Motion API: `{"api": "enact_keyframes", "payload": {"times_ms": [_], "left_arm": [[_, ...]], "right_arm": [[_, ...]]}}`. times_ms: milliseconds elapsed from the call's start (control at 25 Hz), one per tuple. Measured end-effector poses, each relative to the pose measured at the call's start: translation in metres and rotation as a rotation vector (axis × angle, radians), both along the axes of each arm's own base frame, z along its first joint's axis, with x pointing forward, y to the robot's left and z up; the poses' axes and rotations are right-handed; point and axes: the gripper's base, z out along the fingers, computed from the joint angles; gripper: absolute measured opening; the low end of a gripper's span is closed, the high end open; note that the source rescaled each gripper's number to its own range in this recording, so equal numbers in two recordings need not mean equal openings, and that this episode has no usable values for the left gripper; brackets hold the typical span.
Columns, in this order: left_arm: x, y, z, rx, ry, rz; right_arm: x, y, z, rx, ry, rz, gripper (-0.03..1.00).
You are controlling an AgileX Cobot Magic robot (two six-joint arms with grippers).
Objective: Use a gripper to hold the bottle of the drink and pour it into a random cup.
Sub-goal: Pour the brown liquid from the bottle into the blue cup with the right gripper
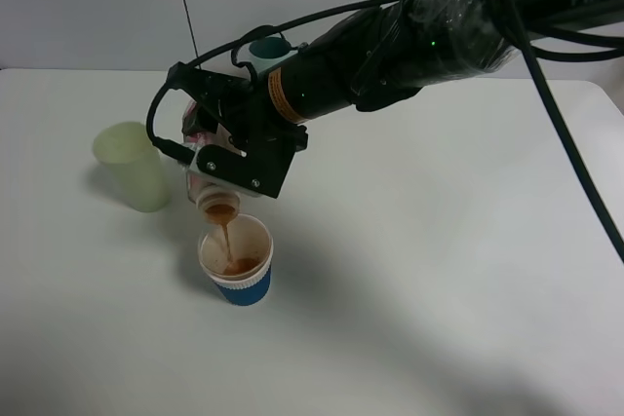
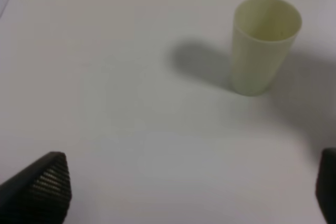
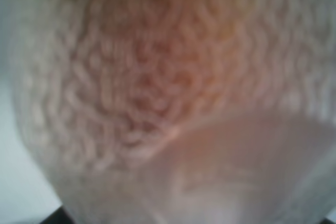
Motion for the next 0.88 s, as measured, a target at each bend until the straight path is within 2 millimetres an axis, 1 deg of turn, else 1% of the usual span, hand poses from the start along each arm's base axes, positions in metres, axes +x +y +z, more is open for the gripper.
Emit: {"api": "enact_keyframes", "payload": {"times_ms": [360, 880], "left_arm": [[0.0, 0.0001, 0.0, 0.001, 0.0, 0.001], [0.0, 0.0001, 0.0, 0.001, 0.0, 0.001]], "right_arm": [[-0.0001, -0.0002, -0.0004, -0.031, -0.062, 0.051, 0.02], [-0.0003, -0.0002, -0.0004, -0.034, -0.071, 0.06, 0.01]]}}
